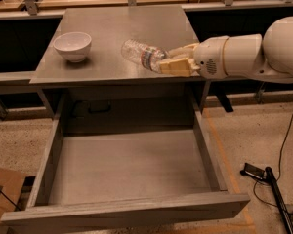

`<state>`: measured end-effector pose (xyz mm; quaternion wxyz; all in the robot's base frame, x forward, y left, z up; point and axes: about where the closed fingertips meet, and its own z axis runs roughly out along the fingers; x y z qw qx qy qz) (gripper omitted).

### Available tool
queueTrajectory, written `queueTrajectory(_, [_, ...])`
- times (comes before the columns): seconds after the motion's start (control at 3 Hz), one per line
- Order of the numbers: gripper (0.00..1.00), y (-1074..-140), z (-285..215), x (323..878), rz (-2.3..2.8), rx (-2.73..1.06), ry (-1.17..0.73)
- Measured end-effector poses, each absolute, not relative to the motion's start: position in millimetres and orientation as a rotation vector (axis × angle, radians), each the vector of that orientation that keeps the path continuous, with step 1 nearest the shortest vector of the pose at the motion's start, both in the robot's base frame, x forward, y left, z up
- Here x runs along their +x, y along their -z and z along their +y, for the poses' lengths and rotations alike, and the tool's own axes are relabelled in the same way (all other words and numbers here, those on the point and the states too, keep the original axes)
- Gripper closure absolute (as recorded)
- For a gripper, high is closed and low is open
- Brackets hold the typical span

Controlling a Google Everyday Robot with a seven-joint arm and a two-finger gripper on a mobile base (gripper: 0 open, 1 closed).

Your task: Place water bottle into top drawer

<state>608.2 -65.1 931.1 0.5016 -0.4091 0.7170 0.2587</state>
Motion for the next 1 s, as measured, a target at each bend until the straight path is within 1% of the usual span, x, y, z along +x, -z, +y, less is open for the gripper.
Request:
queueTrajectory(0.33, [1.00, -923.5, -65.3, 587.5, 1.728, -1.019, -0.664])
queueTrajectory(0.67, [1.00, -914.2, -60.4, 546.8, 1.712, -1.060, -0.704])
queueTrajectory(1.0, [1.00, -874.4, -42.0, 507.9, 1.731, -1.161, -0.779])
